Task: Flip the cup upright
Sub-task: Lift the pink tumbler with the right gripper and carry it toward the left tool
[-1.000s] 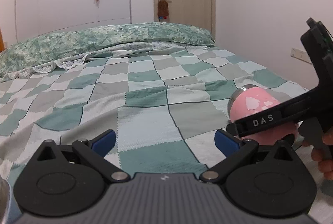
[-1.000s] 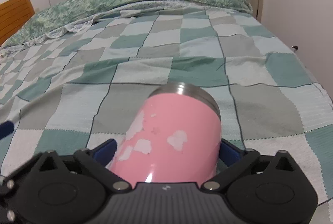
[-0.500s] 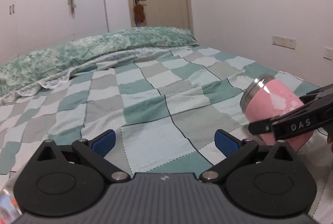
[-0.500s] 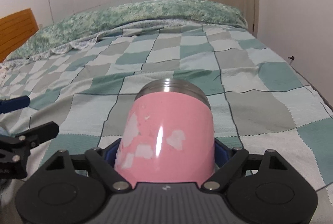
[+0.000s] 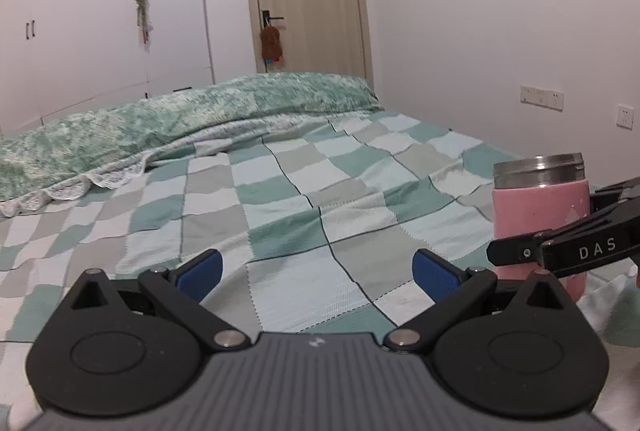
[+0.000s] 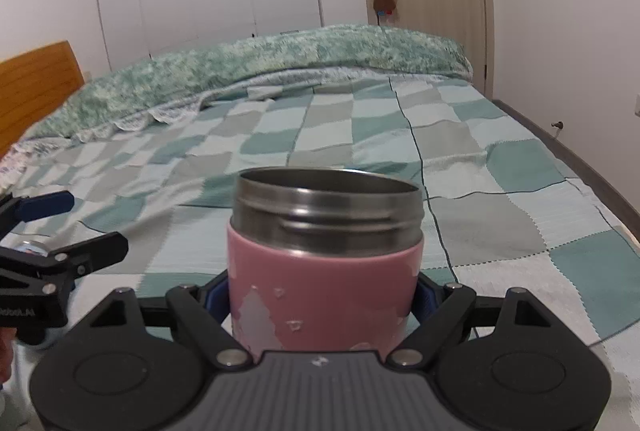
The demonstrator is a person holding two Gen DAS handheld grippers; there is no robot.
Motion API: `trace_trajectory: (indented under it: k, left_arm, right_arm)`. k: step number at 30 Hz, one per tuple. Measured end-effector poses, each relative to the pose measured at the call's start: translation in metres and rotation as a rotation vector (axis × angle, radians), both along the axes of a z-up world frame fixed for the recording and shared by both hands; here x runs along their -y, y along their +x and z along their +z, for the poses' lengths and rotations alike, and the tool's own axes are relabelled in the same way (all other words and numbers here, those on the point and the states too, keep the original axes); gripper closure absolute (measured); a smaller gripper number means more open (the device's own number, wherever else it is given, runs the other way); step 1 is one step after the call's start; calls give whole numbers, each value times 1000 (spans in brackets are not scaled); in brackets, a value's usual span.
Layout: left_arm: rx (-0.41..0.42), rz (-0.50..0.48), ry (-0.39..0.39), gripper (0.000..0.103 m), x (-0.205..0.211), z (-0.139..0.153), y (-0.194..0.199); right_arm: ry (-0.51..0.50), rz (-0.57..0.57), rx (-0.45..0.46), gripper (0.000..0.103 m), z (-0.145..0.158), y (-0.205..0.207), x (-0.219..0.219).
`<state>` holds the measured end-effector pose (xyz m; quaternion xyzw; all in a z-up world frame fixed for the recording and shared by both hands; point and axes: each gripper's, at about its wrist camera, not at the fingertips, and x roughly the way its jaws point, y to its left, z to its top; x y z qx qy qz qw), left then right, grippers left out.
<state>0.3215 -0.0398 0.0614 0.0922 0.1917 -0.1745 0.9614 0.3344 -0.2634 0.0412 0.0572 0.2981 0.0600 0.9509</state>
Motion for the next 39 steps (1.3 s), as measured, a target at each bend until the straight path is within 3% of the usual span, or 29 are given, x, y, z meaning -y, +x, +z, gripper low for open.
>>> trace_trajectory:
  k: [10,21,26,39]
  left_arm:
    - [39,83,-22,0,-21,34,-84]
    - [13,192,-58,0,-52,32,-182]
    - [-18,230,-78,0,-60,21,-207]
    - [-73,320,-80,0,-76,6,-221]
  right_arm:
    - [53,110,-2,19,31,-71,-20]
    - [87,244,-204,19,25,-147,-44]
    - [79,257,-296,19,1,-150,-53]
    - [68,244,-278,19,-21,-118,-69]
